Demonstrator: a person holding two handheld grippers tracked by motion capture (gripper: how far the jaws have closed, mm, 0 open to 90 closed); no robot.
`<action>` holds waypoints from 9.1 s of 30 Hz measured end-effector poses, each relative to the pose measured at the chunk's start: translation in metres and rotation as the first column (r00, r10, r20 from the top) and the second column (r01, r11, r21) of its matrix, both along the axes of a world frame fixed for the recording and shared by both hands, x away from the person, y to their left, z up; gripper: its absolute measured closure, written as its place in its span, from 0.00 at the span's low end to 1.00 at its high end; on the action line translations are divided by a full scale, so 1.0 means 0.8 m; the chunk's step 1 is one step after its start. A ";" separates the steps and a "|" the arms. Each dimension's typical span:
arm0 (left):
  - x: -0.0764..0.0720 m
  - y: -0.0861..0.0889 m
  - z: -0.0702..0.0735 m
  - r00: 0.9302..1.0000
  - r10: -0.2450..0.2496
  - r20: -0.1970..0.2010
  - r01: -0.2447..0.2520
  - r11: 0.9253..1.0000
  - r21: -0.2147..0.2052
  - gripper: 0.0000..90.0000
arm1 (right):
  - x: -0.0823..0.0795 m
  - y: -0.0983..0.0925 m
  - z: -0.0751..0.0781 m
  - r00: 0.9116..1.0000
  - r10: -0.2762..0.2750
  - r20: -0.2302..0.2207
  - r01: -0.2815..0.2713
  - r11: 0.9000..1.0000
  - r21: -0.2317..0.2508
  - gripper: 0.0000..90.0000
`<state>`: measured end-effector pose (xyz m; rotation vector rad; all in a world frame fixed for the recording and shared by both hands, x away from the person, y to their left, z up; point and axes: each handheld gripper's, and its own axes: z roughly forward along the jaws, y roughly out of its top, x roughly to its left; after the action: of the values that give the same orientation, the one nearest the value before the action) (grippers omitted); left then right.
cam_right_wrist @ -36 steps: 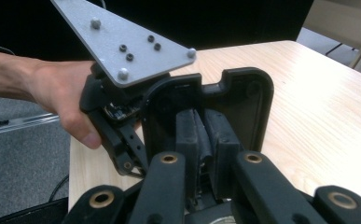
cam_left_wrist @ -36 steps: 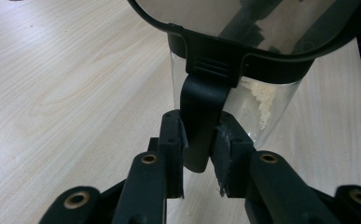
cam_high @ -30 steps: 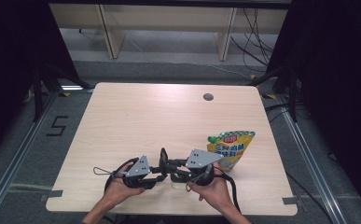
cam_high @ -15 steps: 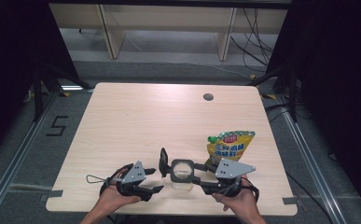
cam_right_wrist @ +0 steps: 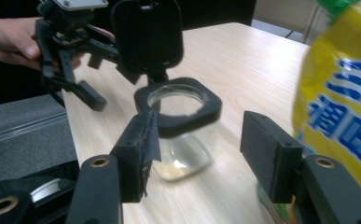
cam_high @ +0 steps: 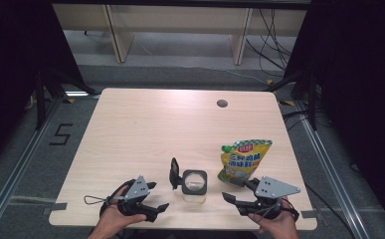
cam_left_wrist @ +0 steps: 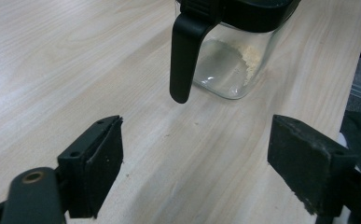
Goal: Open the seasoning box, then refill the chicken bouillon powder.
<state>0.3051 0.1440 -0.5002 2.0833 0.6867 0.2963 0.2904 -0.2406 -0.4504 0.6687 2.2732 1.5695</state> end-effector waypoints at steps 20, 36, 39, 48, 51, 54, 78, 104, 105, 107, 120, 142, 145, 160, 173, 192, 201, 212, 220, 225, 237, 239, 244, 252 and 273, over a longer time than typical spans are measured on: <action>-0.012 0.006 0.000 0.995 0.104 -0.005 -0.104 0.994 -0.015 0.18 | -0.007 -0.058 -0.019 0.989 -0.146 -0.023 0.146 0.989 -0.005 0.34; -0.012 0.003 0.000 0.997 0.073 0.011 -0.073 0.997 0.032 0.18 | 0.004 -0.083 -0.027 0.968 -0.247 -0.053 0.248 0.969 0.011 0.18; -0.012 0.004 -0.001 0.997 0.068 0.023 -0.069 0.996 0.062 0.18 | 0.011 -0.089 -0.030 0.969 -0.241 -0.057 0.241 0.970 0.004 0.17; -0.012 0.004 -0.002 0.997 0.067 0.029 -0.069 0.996 0.048 0.18 | 0.031 -0.091 -0.036 0.975 -0.217 -0.041 0.216 0.976 -0.020 0.17; -0.011 0.003 -0.003 0.998 0.056 0.024 -0.057 0.997 0.052 0.18 | 0.043 -0.095 -0.039 0.975 -0.219 -0.026 0.218 0.976 -0.028 0.17; -0.009 0.004 -0.003 0.998 0.054 0.032 -0.056 0.997 0.062 0.18 | 0.055 -0.097 -0.041 0.977 -0.211 -0.022 0.210 0.977 -0.019 0.17; -0.009 0.002 -0.006 0.998 0.050 0.028 -0.052 0.997 0.063 0.19 | 0.103 -0.070 -0.047 0.996 -0.086 0.013 0.087 0.995 -0.054 0.40; -0.011 0.004 -0.006 0.998 0.064 0.025 -0.065 0.995 0.074 0.19 | 0.053 -0.053 -0.032 0.967 -0.247 -0.066 0.243 0.968 -0.070 0.41; -0.011 0.003 -0.006 0.998 0.062 0.025 -0.063 0.996 0.070 0.19 | 0.056 -0.056 -0.035 0.970 -0.240 -0.049 0.236 0.969 -0.069 0.41; -0.011 0.003 -0.006 0.998 0.062 0.012 -0.063 0.995 0.083 0.19 | 0.063 -0.062 -0.039 0.977 -0.204 -0.057 0.201 0.978 -0.052 0.43; -0.012 0.001 -0.007 0.998 0.064 0.007 -0.064 0.996 0.067 0.19 | 0.071 -0.057 -0.043 0.979 -0.197 -0.059 0.194 0.979 -0.055 0.43; -0.011 0.001 -0.011 0.998 0.067 -0.010 -0.066 0.995 0.070 0.19 | 0.078 -0.039 -0.060 0.981 -0.192 -0.031 0.191 0.981 -0.031 0.31; -0.011 0.000 -0.010 0.998 0.062 -0.003 -0.061 0.995 0.074 0.19 | 0.083 -0.036 -0.066 0.988 -0.155 0.005 0.155 0.987 -0.052 0.31; -0.011 -0.001 -0.011 0.998 0.063 -0.007 -0.062 0.996 0.070 0.19 | 0.100 -0.025 -0.078 0.988 -0.102 0.119 0.110 0.992 -0.065 0.31; -0.010 -0.001 -0.010 0.999 0.047 0.005 -0.048 0.996 0.076 0.19 | 0.103 -0.022 -0.078 0.988 -0.130 0.089 0.134 0.990 -0.035 0.34; -0.011 0.002 -0.008 0.998 0.059 0.001 -0.059 0.997 0.051 0.19 | 0.080 -0.004 -0.051 0.985 -0.107 0.132 0.126 0.982 -0.139 0.42; -0.012 0.003 -0.008 0.997 0.072 -0.007 -0.071 0.996 0.058 0.19 | 0.061 -0.011 -0.027 0.970 -0.103 0.220 0.145 0.971 -0.188 0.43; -0.012 0.003 -0.009 0.998 0.067 -0.004 -0.067 0.996 0.061 0.19 | 0.022 -0.011 -0.011 0.939 -0.034 0.344 0.148 0.939 -0.310 0.44; -0.012 0.003 -0.009 0.998 0.064 0.000 -0.064 0.996 0.064 0.19 | 0.005 -0.002 -0.013 0.923 0.023 0.383 0.147 0.901 -0.408 0.44; -0.011 0.004 -0.008 0.998 0.065 0.006 -0.065 0.995 0.073 0.19 | 0.001 0.003 -0.010 0.901 0.056 0.429 0.171 0.865 -0.471 0.44; -0.011 0.005 -0.008 0.998 0.069 0.003 -0.069 0.996 0.058 0.19 | -0.010 0.014 -0.008 0.858 0.122 0.499 0.233 0.773 -0.589 0.45; -0.009 0.007 -0.006 0.998 0.051 0.021 -0.053 0.995 0.086 0.19 | -0.011 0.015 -0.008 0.853 0.123 0.507 0.239 0.771 -0.590 0.45; -0.011 0.004 -0.008 0.997 0.073 -0.002 -0.072 0.995 0.069 0.19 | -0.013 0.020 -0.007 0.822 0.171 0.544 0.267 0.727 -0.633 0.45; -0.010 0.005 -0.008 0.998 0.069 0.012 -0.069 0.995 0.072 0.19 | -0.015 0.028 -0.006 0.783 0.244 0.572 0.297 0.662 -0.689 0.45; -0.011 0.004 -0.008 0.997 0.072 0.003 -0.072 0.996 0.059 0.19 | -0.022 0.040 -0.004 0.752 0.303 0.586 0.344 0.578 -0.740 0.45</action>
<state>0.2962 0.1471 -0.5064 2.1170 0.7616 0.3620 0.2726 -0.2089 -0.4539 -0.1468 2.0196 0.3894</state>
